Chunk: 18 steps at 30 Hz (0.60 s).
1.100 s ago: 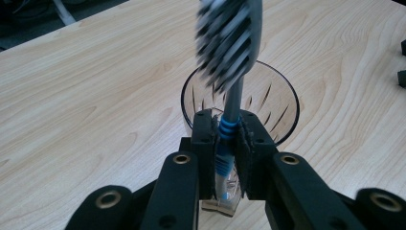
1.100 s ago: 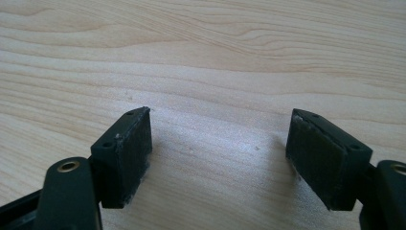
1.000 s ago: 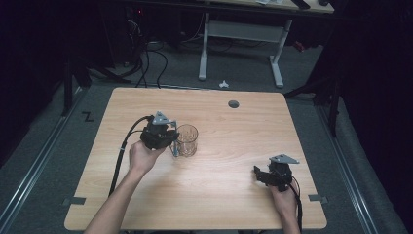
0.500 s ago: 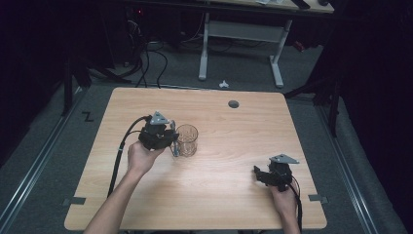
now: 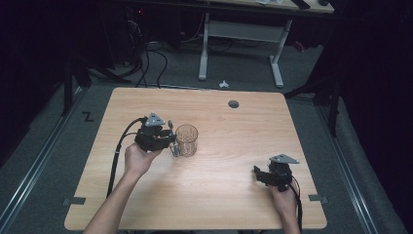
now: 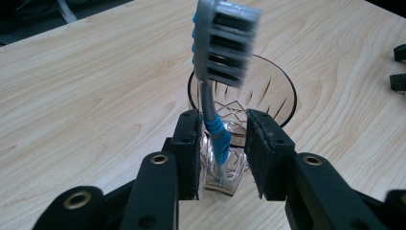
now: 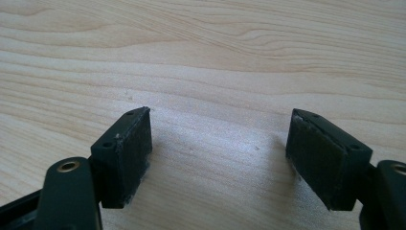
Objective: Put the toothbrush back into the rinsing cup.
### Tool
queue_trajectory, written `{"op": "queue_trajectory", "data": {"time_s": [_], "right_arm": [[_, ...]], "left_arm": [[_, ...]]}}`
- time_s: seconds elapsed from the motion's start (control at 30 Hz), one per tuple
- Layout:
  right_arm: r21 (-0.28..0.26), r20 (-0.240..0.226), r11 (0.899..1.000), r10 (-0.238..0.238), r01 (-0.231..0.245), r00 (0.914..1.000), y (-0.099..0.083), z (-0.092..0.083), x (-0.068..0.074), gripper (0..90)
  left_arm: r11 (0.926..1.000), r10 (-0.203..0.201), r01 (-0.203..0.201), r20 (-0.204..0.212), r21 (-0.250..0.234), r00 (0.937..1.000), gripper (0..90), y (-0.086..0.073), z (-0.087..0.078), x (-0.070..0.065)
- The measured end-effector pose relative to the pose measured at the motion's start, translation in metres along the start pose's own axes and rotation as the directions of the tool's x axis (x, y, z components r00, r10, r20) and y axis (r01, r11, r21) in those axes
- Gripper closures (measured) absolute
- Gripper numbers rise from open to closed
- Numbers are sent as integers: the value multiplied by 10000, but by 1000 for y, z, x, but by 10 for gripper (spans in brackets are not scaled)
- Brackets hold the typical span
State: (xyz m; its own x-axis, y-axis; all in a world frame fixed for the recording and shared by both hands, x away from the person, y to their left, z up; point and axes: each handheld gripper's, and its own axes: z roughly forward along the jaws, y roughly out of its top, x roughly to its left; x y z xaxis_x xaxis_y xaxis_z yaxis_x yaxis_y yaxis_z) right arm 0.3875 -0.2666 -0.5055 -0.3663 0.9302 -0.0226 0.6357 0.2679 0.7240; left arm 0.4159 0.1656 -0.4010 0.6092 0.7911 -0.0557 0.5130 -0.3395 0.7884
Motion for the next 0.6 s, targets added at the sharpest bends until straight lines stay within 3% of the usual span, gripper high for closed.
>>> {"op": "queue_trajectory", "data": {"time_s": [0.37,0.6], "right_arm": [[1,-1,10000,-2,2,10000,0,0,0,242],[1,-2,10000,-3,3,10000,0,0,0,242]], "left_arm": [[9999,-67,66,-133,-124,9999,605,-4,-7,1],[9991,-321,314,-248,-285,9992,596,-10,-12,6]]}}
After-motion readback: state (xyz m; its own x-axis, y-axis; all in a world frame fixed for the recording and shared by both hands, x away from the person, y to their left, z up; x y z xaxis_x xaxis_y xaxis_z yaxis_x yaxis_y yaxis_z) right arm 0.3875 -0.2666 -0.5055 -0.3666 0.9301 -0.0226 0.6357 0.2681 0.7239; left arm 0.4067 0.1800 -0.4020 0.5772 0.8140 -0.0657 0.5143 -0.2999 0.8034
